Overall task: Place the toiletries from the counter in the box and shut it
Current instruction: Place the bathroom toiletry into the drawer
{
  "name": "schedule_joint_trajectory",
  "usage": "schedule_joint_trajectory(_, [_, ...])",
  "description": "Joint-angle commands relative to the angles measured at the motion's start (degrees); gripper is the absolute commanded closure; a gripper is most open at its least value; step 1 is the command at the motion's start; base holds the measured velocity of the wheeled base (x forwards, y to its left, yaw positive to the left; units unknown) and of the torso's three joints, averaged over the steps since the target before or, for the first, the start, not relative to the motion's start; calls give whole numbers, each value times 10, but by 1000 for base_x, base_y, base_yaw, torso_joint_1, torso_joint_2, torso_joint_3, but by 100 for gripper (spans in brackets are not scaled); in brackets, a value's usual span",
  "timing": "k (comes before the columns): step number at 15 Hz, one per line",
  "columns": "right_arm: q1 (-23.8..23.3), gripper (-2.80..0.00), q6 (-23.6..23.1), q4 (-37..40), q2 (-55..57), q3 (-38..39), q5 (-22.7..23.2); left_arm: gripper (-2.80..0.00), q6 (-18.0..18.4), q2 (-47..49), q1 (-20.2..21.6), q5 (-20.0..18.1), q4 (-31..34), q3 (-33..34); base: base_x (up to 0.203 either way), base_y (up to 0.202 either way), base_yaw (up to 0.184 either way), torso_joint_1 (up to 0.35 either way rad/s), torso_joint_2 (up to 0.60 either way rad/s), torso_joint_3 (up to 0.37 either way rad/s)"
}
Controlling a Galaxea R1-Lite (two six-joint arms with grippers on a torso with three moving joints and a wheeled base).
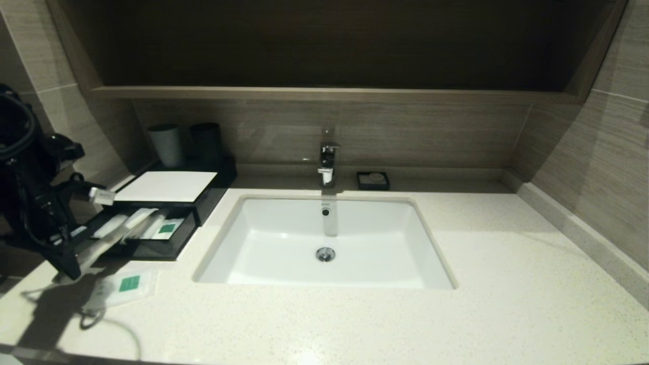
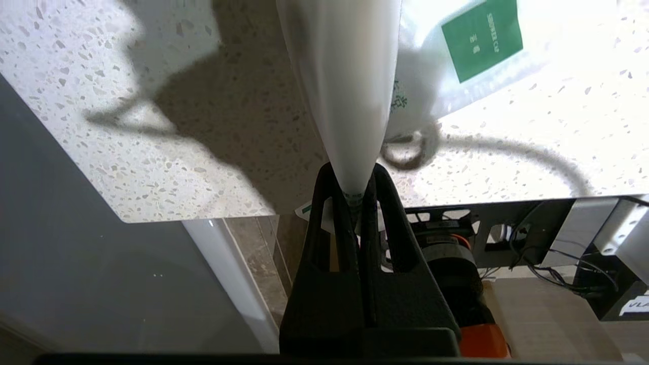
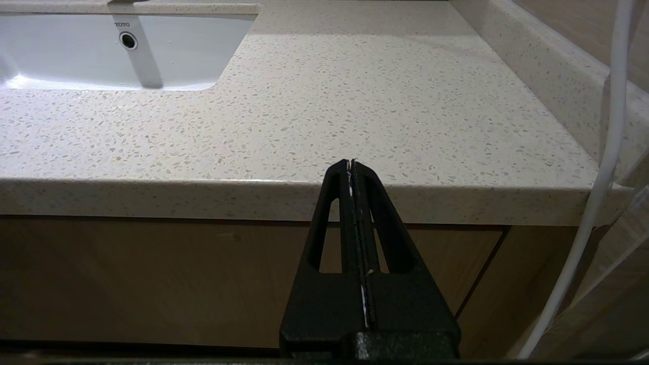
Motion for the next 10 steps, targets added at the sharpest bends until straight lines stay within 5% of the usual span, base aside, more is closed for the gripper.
schedule_joint_trajectory(1, [0,0,0,0,0,0,0,0,-7,6,-6,0,1,0,0,0,0,0,0,0])
schedule_joint_trajectory(10, [0,0,0,0,0,0,0,0,-54,19,-31,0,-45,0,0,0,0,0,0,0])
